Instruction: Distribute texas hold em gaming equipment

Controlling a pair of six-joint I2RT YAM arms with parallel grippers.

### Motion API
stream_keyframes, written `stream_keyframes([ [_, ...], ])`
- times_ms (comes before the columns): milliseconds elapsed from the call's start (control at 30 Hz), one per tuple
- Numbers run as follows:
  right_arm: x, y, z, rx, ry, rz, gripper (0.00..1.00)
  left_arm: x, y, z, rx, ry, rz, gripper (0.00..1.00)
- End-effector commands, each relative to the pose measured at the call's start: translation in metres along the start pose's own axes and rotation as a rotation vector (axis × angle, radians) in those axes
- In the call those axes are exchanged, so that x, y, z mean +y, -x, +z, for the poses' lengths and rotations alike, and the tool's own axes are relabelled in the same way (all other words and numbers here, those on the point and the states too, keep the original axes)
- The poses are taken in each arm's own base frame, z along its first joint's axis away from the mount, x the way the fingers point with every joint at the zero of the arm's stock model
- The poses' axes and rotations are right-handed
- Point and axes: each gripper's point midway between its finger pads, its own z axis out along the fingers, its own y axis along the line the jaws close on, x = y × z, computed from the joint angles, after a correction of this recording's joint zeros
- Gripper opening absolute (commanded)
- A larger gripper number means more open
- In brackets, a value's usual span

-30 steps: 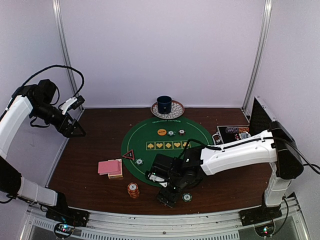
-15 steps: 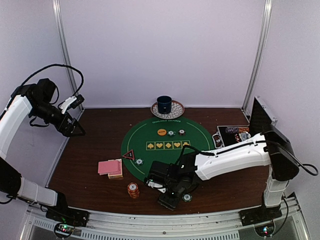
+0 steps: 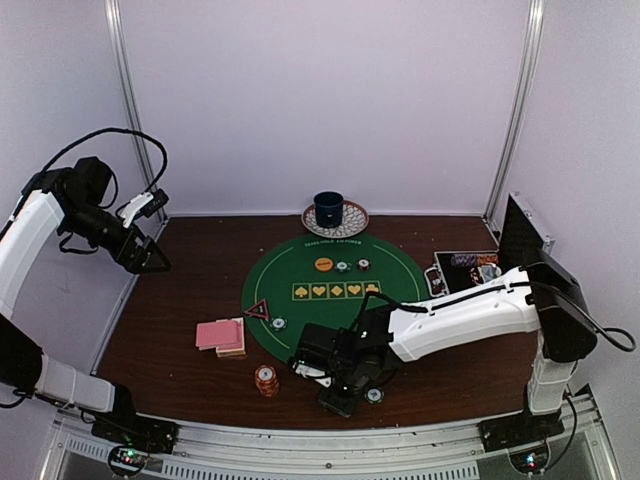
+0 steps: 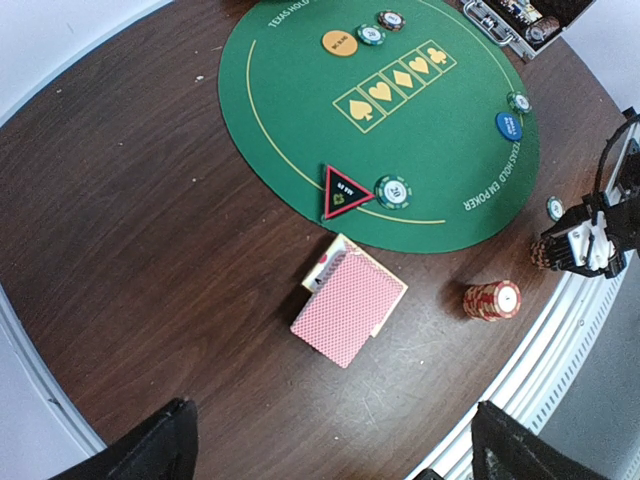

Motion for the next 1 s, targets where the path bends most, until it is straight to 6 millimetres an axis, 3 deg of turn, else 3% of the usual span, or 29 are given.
stream_keyframes([
  [0,0.001,0.008,-0.004,-0.020,-0.008,-0.013,0.41,-0.005,0.007,-0.010,-0.030,0.013,0.027,0.98],
  [467,-0.009,0.033,-0.043,-0.071,-0.073,-0.056,0.38,-0.005,0.006,-0.009,-0.028,0.010,0.028,0.98],
  [633,-0.038,0.060,-0.049,-0.118,-0.110,0.007,0.37,-0.005,0.003,-0.008,-0.023,0.008,0.028,0.97],
  [800,-0.076,0.103,-0.036,-0.158,-0.135,0.089,0.37,-0.004,0.001,-0.004,-0.013,-0.003,0.021,0.98],
  [967,-0.095,0.134,-0.011,-0.163,-0.129,0.117,0.37,-0.004,0.000,-0.005,-0.012,0.008,0.029,0.98],
])
